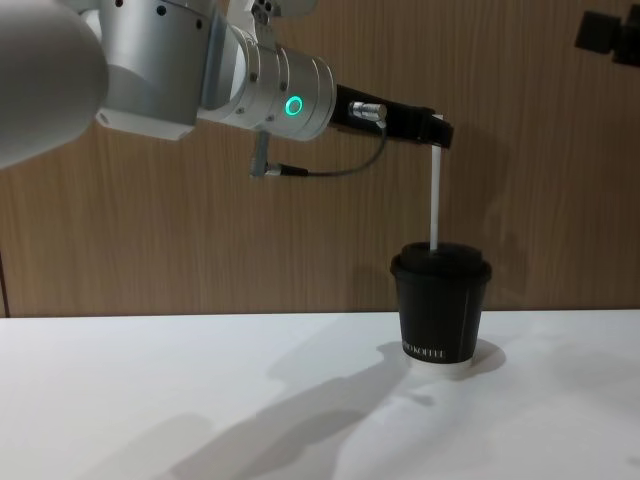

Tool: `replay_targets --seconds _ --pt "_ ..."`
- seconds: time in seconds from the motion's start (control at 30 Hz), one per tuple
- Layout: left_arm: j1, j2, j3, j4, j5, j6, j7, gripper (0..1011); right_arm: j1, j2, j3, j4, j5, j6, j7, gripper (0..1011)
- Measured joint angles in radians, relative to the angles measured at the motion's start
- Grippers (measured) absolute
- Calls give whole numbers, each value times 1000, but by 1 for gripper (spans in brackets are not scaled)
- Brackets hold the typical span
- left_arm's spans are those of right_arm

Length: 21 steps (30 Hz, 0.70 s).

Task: Pick up the straw with one hand, pass it to the other hand, and insert it into the cup.

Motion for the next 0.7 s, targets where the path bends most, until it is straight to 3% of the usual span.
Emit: replay_targets --seconds 0.2,0.33,0.47,0.7 --pt "-1 -2 0 5 2 -2 -1 537 0 0 0 0 0 0 0 1001" --pt "-1 -2 0 7 2 -3 -1 607 0 0 0 0 0 0 0 1001" --pt "-2 -3 0 9 3 -4 -2 780 0 0 0 0 0 0 0 1001" --pt "0 -2 -3 8 4 -5 -2 951 0 0 0 0 0 0 0 1001"
